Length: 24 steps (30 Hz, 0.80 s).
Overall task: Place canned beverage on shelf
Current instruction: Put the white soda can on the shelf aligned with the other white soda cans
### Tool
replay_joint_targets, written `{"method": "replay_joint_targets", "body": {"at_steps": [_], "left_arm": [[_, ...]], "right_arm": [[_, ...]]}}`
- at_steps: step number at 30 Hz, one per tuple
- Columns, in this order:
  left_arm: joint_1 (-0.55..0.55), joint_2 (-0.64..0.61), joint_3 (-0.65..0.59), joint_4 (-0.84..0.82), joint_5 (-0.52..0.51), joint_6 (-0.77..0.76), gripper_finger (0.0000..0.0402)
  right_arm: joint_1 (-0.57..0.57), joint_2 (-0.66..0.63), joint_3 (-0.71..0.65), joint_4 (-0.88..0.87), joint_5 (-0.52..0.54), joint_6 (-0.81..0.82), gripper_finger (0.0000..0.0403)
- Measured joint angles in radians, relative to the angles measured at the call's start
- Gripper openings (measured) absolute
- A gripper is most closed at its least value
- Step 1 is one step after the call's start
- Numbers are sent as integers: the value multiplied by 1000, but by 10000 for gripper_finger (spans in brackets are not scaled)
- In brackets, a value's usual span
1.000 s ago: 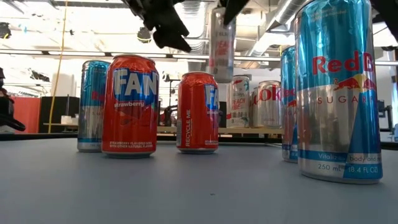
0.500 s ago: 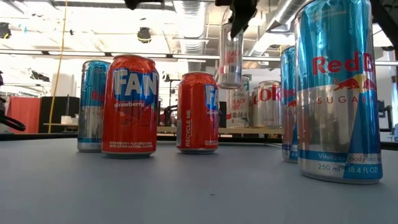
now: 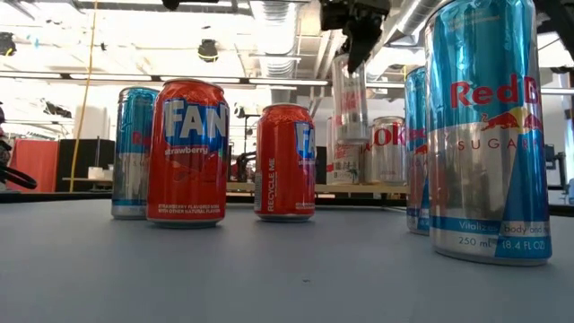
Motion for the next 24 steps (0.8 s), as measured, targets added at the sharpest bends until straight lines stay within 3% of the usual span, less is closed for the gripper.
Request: {"method": "replay_joint_targets", "body": {"at_steps": [7, 12, 24], "left_arm": [[0, 11, -1, 3, 0, 1, 313], [0, 11, -1, 9, 0, -10, 313], [0, 11, -1, 10, -18, -18, 313]], "right_arm": [[-10, -165, -284, 237, 7, 35, 211], [-5, -201, -415, 324, 49, 37, 215], [-6, -126, -435, 344, 82, 3, 219]]}}
